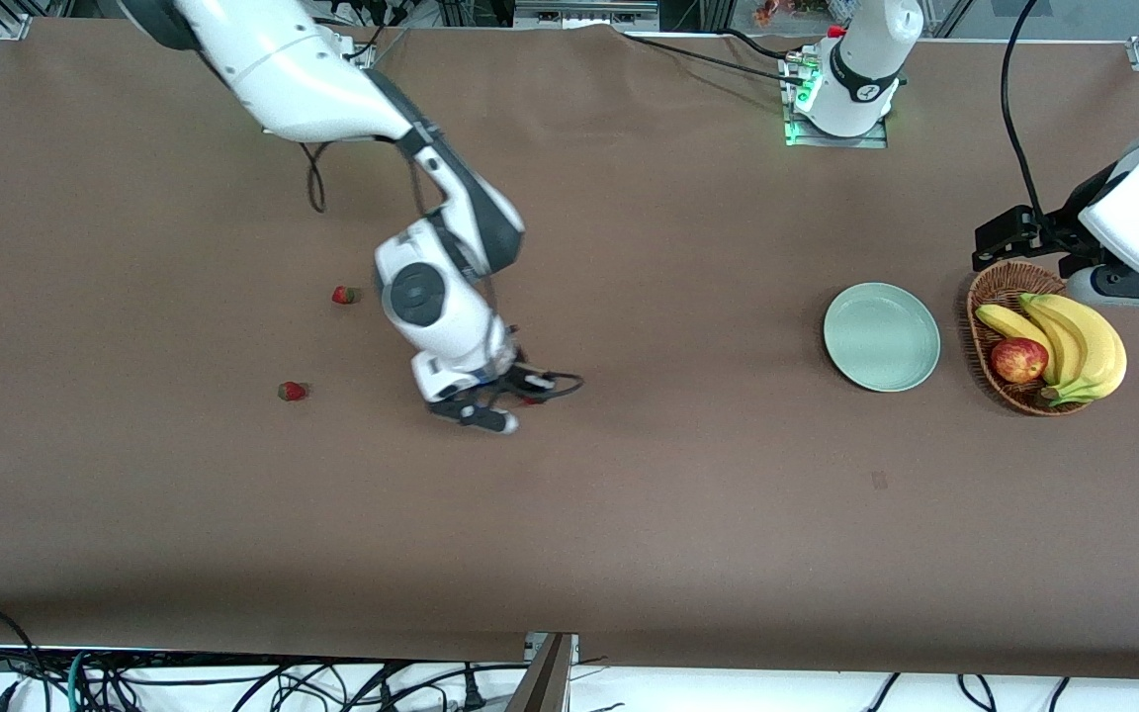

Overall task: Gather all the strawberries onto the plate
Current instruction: 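Carry the strawberry to mid-table and release it with the right gripper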

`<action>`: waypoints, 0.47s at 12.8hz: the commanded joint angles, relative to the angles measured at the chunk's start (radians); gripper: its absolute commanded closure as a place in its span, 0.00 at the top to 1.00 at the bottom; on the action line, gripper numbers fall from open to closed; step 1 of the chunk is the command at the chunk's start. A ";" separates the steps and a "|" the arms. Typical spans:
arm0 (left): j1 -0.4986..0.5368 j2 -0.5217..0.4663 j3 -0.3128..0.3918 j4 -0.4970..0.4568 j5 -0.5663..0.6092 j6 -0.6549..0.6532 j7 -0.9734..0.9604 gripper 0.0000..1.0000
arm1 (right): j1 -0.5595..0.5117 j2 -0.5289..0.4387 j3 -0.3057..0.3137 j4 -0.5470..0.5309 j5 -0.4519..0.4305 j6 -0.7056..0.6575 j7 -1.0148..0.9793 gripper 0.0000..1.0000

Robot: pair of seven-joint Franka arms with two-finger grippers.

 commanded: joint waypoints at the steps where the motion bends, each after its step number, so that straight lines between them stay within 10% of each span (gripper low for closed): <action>1: -0.004 -0.006 0.007 0.000 -0.020 0.005 -0.007 1.00 | 0.133 0.169 -0.030 0.172 0.002 0.168 0.155 0.15; 6: -0.003 -0.008 0.008 -0.006 -0.023 0.003 -0.012 1.00 | 0.302 0.221 -0.167 0.167 0.001 0.292 0.282 0.40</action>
